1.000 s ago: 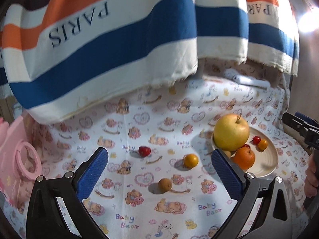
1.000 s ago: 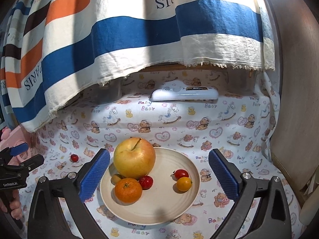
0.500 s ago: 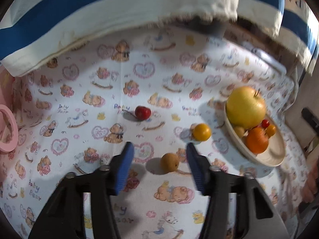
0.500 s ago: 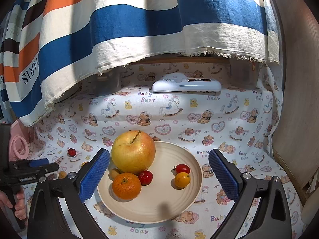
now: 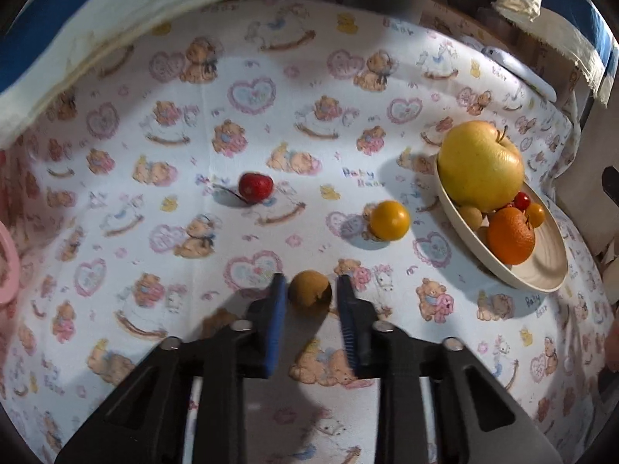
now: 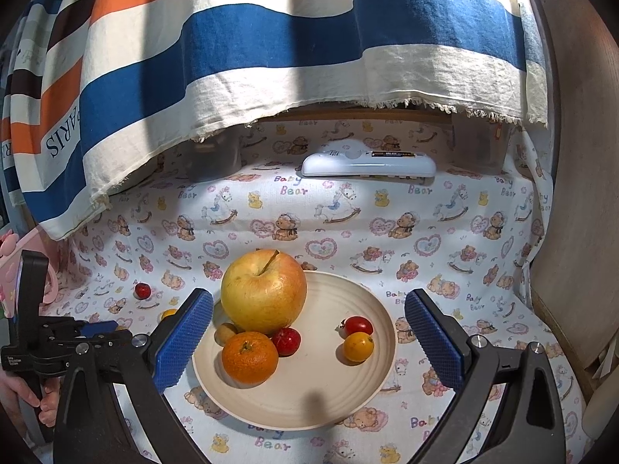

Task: Organize fruits
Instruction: 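Close the left tool on a second brown fruit while the right tool moves toward a small orange fruit, then lift the brown fruit with the left tool while the right tool grasps the small orange fruit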

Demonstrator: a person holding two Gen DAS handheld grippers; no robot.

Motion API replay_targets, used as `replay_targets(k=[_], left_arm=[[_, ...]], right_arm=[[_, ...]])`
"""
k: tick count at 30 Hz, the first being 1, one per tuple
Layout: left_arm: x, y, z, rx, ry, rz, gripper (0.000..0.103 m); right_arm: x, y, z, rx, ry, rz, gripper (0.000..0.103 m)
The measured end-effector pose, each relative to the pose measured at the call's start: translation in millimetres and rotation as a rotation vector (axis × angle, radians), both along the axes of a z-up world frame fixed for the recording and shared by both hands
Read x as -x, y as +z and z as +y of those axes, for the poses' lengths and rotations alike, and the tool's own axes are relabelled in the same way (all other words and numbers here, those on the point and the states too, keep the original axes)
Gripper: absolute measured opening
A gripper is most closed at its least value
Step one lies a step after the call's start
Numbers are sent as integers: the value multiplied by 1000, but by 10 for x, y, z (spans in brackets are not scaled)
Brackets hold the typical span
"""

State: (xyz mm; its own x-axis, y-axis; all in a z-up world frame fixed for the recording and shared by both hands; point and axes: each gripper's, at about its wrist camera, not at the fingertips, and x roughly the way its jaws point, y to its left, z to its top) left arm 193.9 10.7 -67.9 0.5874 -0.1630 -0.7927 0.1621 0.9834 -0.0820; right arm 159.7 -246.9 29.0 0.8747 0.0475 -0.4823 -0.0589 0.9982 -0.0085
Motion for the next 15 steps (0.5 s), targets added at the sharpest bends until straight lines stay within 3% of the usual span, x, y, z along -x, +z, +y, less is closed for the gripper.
replay_targets(k=[6, 15], left_arm=[[38, 52, 7, 11, -10, -17, 22], [107, 368, 187, 36, 49, -123, 22]], right_arm=[[-10, -9, -2, 3, -1, 5, 100], [39, 51, 38, -6, 28, -8, 100]])
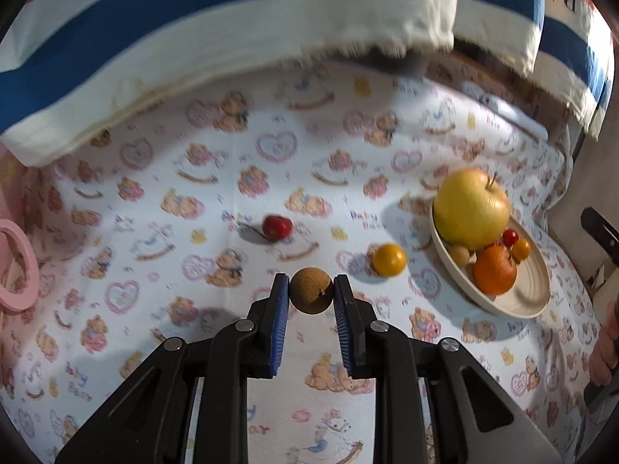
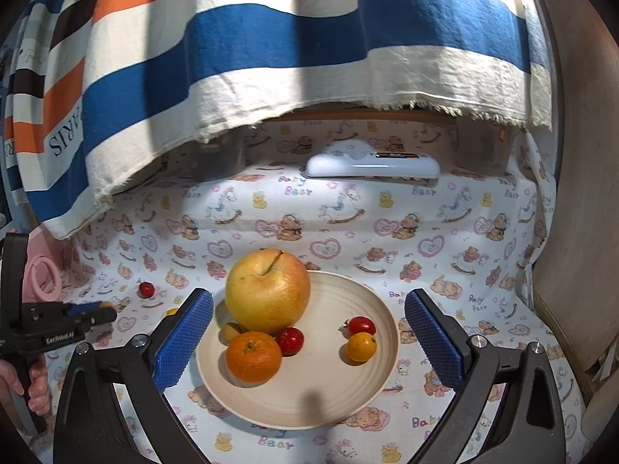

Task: Organize fruits
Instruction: 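Lift the brown fruit with the left tool while the right tool grasps the small orange fruit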

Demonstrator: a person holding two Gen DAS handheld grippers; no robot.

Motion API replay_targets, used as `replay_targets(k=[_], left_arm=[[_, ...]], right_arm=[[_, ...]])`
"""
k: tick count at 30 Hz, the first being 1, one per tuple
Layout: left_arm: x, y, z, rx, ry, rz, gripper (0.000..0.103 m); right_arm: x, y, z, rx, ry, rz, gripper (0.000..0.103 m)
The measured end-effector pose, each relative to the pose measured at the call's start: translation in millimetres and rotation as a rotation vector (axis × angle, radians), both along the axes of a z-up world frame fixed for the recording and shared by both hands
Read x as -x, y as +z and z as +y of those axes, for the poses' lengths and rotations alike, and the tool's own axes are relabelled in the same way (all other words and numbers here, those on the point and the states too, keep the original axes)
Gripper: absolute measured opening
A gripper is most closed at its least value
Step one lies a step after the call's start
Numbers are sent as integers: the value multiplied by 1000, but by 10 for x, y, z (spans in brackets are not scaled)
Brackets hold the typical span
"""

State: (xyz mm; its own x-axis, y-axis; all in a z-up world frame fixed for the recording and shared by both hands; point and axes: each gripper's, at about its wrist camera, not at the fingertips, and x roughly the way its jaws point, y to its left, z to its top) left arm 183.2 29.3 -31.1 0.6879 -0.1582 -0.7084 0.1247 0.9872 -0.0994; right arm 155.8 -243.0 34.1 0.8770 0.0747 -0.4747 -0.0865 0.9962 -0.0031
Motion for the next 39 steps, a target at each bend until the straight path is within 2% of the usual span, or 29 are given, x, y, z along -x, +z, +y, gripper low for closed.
replay_targets(k=[4, 10, 13, 15, 18, 22, 26, 28, 39], left_arm=[[0, 49, 30, -21, 24, -38, 22], [38, 119, 119, 6, 59, -99, 22], [57, 153, 151, 4, 75, -125, 22], [50, 156, 181, 23, 80, -121, 22], [28, 146, 239, 62, 85, -95, 22], [37, 163, 272, 26, 113, -115, 22], [34, 165, 308, 45, 114, -107, 22], [35, 171, 311, 37, 116, -109, 22], [1, 147, 345, 36, 134, -91, 22]], right_arm=[[21, 121, 97, 36, 13, -23, 100], [-73, 333, 429, -15, 139, 75, 100], [-138, 351, 661, 8, 165, 84, 100], [-223, 294, 854, 37, 177, 100, 100], [-356, 171, 1041, 25, 202, 148, 100], [-562, -49, 1182, -6, 226, 227, 100], [-727, -256, 1258, -13, 241, 297, 99], [-792, -348, 1306, -1, 252, 326, 91], [-975, -659, 1541, 85, 275, 402, 70]])
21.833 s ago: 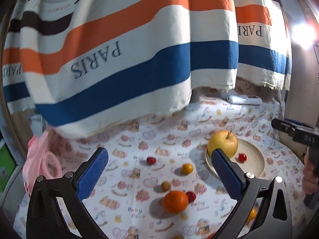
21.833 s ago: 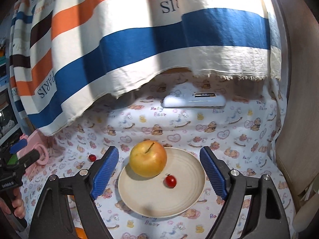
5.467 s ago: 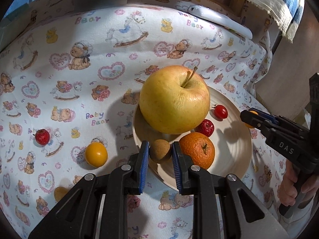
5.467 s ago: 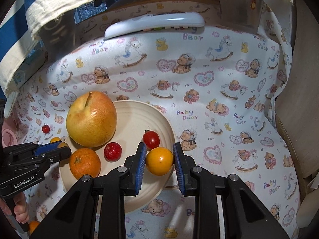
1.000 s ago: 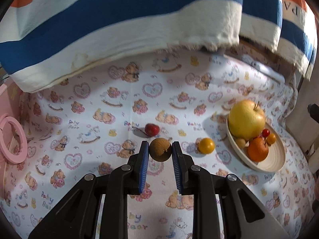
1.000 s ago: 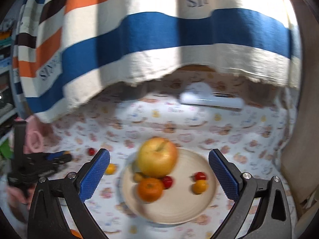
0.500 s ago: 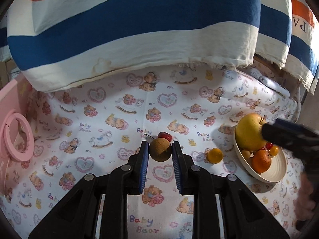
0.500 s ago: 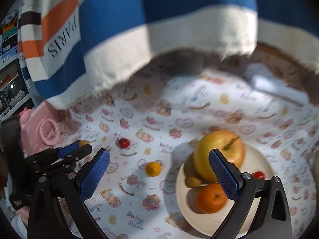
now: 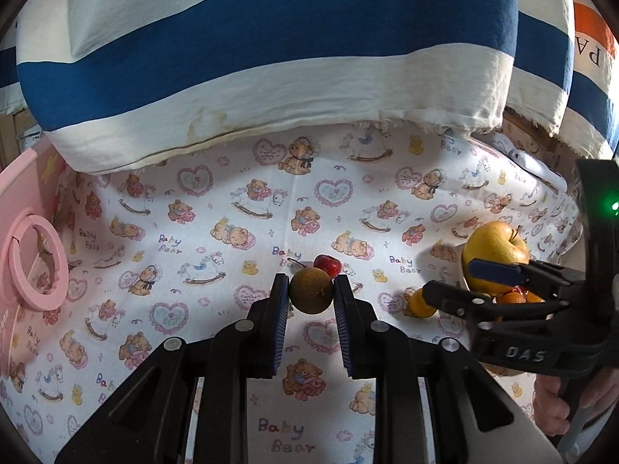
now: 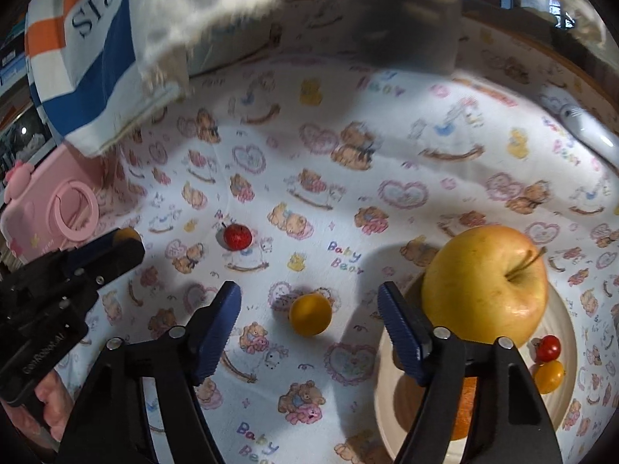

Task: Organize fruits
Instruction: 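Lift the brown fruit with the left tool while the right tool grasps the small orange fruit, then carry the brown fruit and small orange fruit over the cream plate and release both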

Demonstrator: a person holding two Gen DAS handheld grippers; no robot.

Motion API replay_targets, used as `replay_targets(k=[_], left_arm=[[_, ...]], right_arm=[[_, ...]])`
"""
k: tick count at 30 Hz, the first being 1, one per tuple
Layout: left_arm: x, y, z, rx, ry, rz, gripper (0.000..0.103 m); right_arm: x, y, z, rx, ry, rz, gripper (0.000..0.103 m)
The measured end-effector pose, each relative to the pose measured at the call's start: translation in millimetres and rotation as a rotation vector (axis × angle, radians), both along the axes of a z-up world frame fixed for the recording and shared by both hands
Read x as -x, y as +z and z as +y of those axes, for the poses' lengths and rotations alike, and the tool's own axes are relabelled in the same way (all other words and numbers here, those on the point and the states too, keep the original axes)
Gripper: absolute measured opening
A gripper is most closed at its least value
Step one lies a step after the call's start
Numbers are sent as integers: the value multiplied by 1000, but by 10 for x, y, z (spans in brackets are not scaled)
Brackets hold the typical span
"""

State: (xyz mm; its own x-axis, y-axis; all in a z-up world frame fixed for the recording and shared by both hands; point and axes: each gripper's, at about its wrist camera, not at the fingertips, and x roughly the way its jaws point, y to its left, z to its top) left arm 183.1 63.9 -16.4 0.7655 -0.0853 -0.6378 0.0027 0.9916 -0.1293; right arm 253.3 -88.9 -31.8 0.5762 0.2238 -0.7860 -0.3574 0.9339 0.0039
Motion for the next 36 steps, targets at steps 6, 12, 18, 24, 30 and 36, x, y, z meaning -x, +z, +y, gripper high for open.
replay_targets(k=[6, 12, 18, 24, 30, 36], left_arm=[[-19, -14, 27, 2, 15, 11, 22], [-25, -23, 21, -2, 17, 16, 22], [-31, -31, -28, -26, 10, 21, 22], [-19, -6, -28, -33, 10, 11, 22], [31, 62, -41, -42, 11, -16, 22], [67, 100, -61, -65, 11, -41, 22]], right_arm=[[-93, -133, 46, 34, -4, 61, 55], [-164, -229, 72, 74, -10, 81, 44], [-190, -328, 93, 94, -9, 90, 35], [-100, -296, 70, 88, -21, 70, 30], [164, 14, -105, 35, -11, 14, 30], [447, 381, -355, -34, -5, -64, 30]])
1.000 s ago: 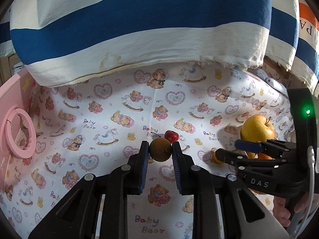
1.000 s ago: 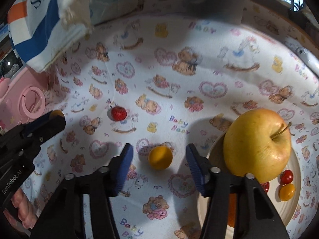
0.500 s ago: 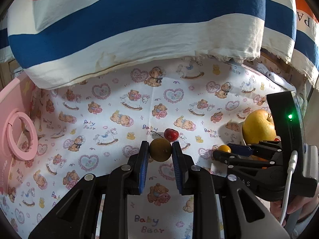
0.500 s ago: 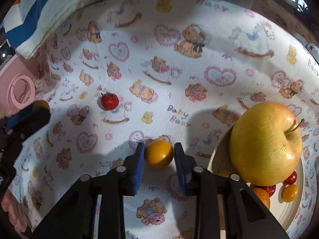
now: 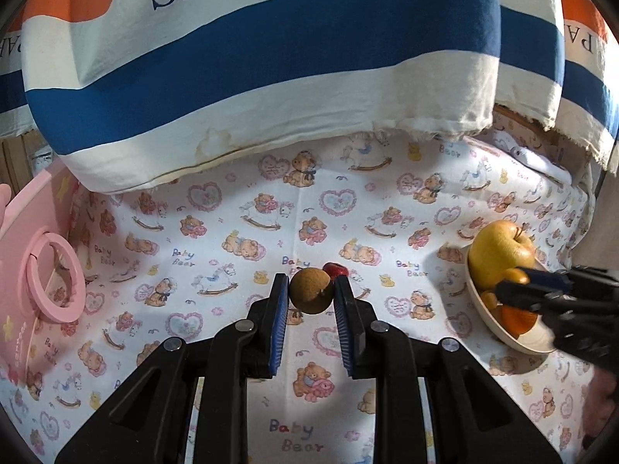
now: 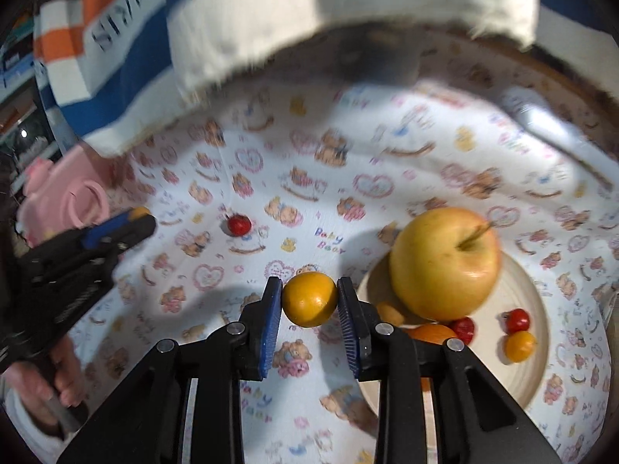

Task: Organize fruits
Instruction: 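Carry the brown fruit and small orange fruit over the cream plate and release both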

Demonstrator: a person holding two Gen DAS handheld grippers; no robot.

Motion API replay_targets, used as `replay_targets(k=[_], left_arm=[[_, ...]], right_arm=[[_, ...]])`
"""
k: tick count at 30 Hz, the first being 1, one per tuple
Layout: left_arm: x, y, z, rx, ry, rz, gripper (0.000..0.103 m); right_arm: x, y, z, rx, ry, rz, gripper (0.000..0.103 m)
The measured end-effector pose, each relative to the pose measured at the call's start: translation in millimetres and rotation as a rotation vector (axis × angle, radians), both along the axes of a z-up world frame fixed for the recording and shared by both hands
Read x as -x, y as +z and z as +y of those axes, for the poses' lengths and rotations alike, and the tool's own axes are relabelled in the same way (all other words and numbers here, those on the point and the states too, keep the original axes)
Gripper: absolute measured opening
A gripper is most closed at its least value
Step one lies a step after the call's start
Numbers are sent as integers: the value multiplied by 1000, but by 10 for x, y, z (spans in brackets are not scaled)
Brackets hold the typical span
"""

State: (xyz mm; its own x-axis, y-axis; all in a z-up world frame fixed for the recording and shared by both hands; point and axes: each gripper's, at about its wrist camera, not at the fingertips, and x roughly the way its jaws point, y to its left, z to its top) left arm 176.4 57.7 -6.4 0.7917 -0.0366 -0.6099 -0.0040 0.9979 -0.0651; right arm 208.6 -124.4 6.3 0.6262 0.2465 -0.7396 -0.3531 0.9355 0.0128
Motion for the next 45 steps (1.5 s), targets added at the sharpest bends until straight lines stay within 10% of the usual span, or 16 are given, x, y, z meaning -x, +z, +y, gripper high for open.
replay_targets(k=[18, 32, 45], left_arm=[[239, 157, -367, -73, -95, -128, 22], [216, 219, -666, -75, -174, -125, 22], [-204, 153, -1384, -38, -345, 71, 22]], right_arm=[[577, 451, -1119, -83, -148, -243, 30], [507, 350, -1351, -92, -235, -196, 30], [297, 89, -1523, -71, -319, -115, 30]])
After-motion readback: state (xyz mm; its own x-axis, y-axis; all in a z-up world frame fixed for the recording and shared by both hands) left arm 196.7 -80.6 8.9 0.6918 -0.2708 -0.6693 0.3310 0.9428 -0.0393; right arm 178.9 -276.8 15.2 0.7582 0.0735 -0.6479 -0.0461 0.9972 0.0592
